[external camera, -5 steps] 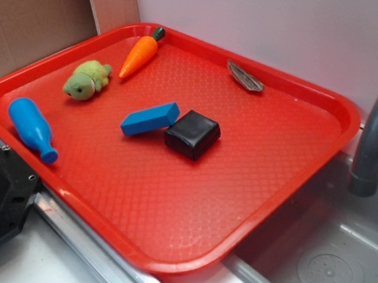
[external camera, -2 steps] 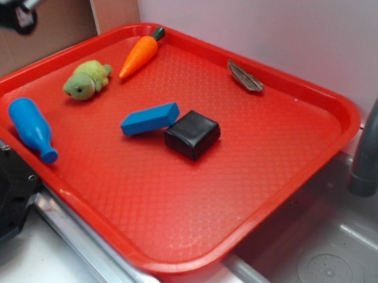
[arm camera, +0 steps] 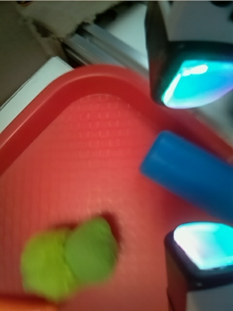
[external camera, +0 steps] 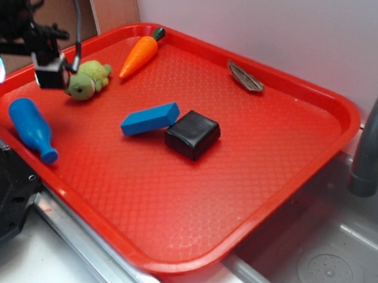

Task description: Grab the blue bottle.

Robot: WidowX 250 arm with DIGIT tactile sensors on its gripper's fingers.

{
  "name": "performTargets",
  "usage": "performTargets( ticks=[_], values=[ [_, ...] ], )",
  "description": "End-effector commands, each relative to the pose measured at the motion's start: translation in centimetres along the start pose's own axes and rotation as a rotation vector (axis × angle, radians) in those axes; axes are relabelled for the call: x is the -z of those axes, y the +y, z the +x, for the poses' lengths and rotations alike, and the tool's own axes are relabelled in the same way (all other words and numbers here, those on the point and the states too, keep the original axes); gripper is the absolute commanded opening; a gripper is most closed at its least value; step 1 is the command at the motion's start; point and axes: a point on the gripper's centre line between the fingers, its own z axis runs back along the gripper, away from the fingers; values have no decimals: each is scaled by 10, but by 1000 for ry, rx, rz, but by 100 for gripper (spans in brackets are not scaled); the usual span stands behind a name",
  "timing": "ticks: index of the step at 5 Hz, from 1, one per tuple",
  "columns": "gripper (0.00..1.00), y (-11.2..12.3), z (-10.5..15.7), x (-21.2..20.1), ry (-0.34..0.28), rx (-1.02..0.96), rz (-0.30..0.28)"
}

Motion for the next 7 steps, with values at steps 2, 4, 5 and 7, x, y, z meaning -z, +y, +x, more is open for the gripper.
performTargets(
  ticks=[2, 4, 5, 7],
  values=[
    [100, -10, -28, 15, 2, 17, 6],
    [100, -24, -49, 38, -78, 197, -128],
    [0, -19, -53, 35, -102, 276, -174],
    [0, 18, -80, -46, -20, 715, -137]
  ],
)
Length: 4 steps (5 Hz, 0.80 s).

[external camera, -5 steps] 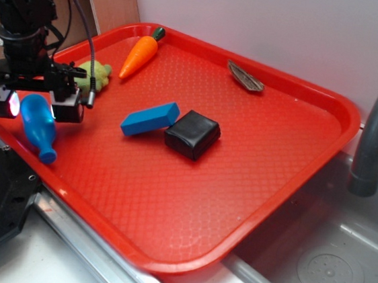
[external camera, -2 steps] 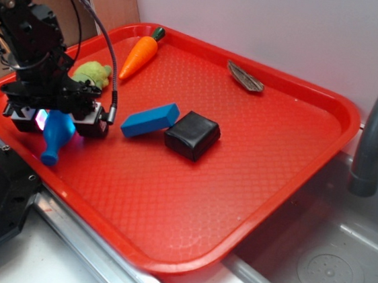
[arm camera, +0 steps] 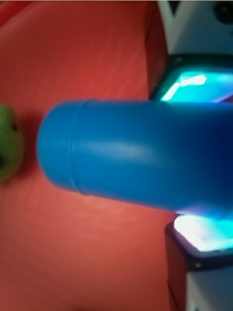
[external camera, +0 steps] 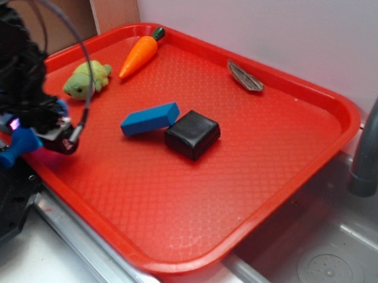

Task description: Grab the blue bottle.

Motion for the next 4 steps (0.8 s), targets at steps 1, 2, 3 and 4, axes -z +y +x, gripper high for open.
performTargets(
  ticks=[1, 2, 3, 4],
  values=[
    [0, -1, 38, -96, 170, 366, 77],
    [0, -27, 69, -138, 207, 467, 107],
    [0, -38, 93, -134, 237, 482, 133],
    [0, -42, 123, -142, 214, 477, 134]
  ],
)
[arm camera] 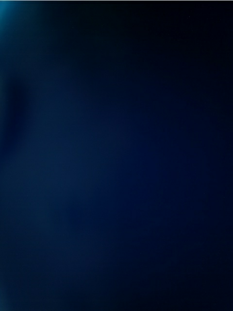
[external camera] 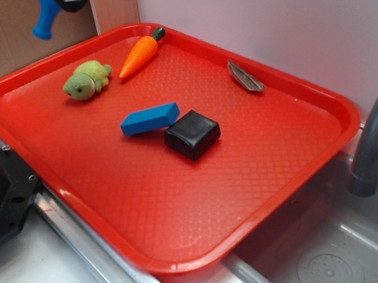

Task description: Grab the blue bottle.

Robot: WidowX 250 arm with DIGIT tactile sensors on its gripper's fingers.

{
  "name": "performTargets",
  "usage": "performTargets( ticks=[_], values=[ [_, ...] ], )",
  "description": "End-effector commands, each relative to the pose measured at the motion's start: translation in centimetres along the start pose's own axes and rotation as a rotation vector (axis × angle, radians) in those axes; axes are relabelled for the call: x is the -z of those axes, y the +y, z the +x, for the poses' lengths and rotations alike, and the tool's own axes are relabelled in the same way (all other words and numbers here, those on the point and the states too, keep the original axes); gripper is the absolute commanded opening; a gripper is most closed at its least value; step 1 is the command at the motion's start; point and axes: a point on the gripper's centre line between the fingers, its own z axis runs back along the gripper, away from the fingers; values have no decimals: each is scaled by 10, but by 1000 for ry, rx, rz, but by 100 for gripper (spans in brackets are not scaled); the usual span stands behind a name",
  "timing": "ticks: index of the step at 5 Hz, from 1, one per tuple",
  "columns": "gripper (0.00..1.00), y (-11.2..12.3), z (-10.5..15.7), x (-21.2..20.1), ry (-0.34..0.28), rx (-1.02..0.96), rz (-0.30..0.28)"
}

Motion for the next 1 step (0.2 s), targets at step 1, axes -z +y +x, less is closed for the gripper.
performTargets(
  ticks=[1],
  values=[
    [0, 26, 36, -40, -101, -13, 9]
  ],
)
